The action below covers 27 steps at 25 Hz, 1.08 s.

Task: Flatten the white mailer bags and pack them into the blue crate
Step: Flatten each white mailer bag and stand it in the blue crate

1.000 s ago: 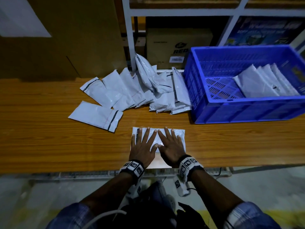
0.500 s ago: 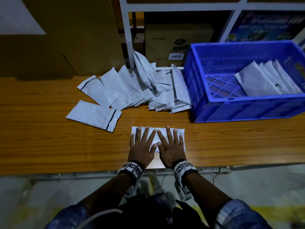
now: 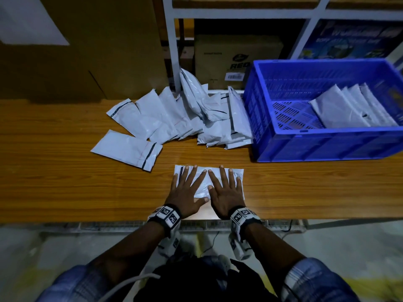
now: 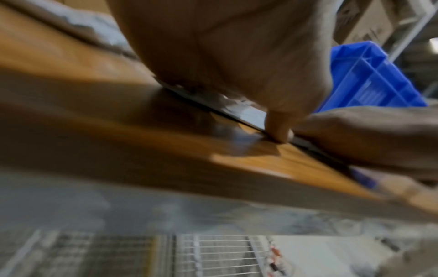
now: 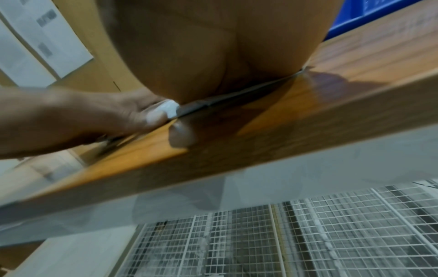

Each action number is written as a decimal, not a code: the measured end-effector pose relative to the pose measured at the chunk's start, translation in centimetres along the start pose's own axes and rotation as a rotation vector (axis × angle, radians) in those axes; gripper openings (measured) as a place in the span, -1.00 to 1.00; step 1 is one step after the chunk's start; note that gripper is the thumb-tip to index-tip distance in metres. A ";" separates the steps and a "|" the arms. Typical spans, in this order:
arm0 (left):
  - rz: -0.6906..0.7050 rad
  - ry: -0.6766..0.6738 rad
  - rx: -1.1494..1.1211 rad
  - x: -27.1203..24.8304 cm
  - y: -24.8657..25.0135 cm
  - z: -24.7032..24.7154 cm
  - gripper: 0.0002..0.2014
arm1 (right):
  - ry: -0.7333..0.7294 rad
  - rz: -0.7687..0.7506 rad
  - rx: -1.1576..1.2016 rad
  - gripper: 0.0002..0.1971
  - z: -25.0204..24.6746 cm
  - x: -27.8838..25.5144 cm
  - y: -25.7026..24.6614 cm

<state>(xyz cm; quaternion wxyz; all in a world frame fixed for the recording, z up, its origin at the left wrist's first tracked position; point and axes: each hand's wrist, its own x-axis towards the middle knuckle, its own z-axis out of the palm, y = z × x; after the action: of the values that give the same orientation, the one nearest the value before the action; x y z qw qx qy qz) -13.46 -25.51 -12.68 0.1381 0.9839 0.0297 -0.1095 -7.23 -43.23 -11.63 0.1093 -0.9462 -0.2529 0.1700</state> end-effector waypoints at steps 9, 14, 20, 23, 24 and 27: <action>0.024 -0.094 0.072 0.3 0.2 -3.5 -0.25 | 0.001 -0.008 0.083 -0.43 -0.4 -0.5 -0.2; 0.014 -0.248 0.111 1.3 0.7 -6.1 -0.27 | -0.120 -0.061 0.046 -0.16 -2.2 -0.9 -0.2; 0.019 -0.264 0.107 1.9 0.4 -7.4 -0.12 | -0.124 -0.092 -0.157 -0.10 -5.0 0.9 -0.4; -0.029 -0.145 0.111 1.7 0.3 -7.6 -0.16 | -0.073 -0.105 -0.167 -0.16 -6.9 1.4 -1.2; -0.050 -0.101 0.092 1.9 0.3 -8.1 -0.15 | -0.055 -0.107 -0.171 -0.18 -7.7 1.5 -1.6; -0.037 0.041 0.033 2.6 0.1 -10.3 -0.12 | -0.007 -0.103 -0.189 -0.17 -10.5 1.9 -3.1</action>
<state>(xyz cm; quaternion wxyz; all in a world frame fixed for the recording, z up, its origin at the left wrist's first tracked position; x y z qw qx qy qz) -8.81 -22.72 -3.61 0.1194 0.9873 0.0491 -0.0924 -3.06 -40.93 -1.58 0.0274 -0.9374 -0.3164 0.1430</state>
